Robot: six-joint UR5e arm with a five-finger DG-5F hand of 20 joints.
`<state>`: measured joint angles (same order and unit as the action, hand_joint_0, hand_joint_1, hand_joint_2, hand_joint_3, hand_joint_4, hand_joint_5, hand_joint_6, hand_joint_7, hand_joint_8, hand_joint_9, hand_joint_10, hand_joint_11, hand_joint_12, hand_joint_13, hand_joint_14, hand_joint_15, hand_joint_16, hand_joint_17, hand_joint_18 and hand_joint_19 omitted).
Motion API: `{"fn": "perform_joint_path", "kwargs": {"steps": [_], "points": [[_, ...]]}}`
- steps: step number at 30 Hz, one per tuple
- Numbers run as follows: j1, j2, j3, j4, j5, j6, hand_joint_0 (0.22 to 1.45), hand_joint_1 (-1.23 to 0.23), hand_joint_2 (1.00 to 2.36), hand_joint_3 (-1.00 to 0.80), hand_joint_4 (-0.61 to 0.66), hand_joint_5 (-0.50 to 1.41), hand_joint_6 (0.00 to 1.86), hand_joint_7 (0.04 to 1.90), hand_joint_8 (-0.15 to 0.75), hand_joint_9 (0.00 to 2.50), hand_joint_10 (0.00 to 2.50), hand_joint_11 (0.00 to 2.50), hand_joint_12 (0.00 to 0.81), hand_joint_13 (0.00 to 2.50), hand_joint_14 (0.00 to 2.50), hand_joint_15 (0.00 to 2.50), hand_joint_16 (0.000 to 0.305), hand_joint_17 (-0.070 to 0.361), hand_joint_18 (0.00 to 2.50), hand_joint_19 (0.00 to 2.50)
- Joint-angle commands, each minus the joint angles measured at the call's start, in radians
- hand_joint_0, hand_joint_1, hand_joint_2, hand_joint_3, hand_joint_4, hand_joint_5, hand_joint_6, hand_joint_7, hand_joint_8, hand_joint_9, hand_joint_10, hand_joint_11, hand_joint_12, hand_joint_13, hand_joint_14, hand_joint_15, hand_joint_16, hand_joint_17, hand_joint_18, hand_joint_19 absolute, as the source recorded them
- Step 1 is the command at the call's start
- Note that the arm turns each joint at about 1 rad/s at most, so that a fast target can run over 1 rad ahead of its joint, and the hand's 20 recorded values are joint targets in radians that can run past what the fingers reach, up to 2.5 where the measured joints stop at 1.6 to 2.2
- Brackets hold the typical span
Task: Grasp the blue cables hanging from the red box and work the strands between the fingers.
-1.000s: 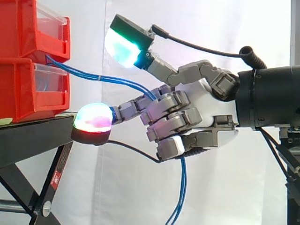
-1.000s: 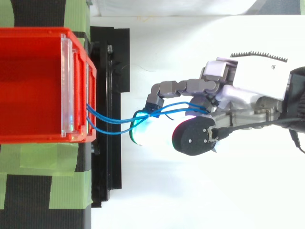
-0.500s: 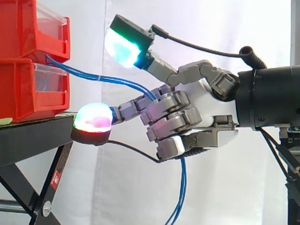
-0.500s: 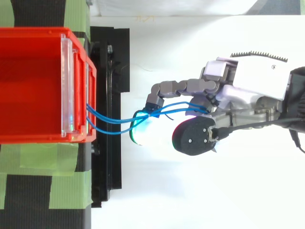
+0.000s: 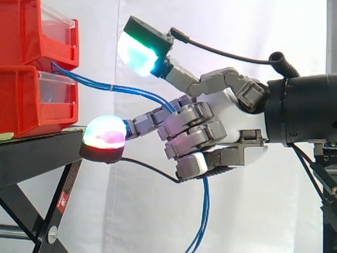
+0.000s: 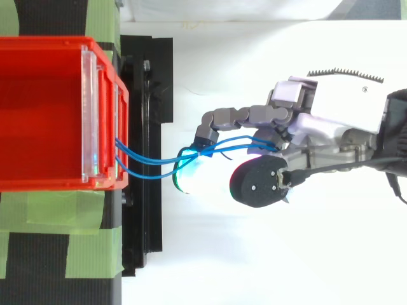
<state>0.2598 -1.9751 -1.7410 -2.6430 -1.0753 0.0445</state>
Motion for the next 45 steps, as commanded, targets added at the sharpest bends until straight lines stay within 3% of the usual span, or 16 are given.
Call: {"fn": "perform_joint_path", "kwargs": {"steps": [1, 45], "points": [[0.001, 0.001, 0.0, 0.0, 0.0, 0.0, 0.67, -0.46, 1.0, -1.0, 0.35, 0.2, 0.07, 1.29, 0.499, 1.73, 2.5, 2.5, 0.59, 1.87, 2.5, 1.56, 0.233, 0.174, 2.46, 0.71], [0.003, -0.001, 0.0, 0.0, 0.0, 0.0, 0.68, -0.46, 1.0, -1.0, 0.34, 0.19, 0.07, 1.29, 0.499, 1.73, 2.5, 2.5, 0.588, 1.86, 2.5, 1.56, 0.232, 0.174, 2.46, 0.72]]}}
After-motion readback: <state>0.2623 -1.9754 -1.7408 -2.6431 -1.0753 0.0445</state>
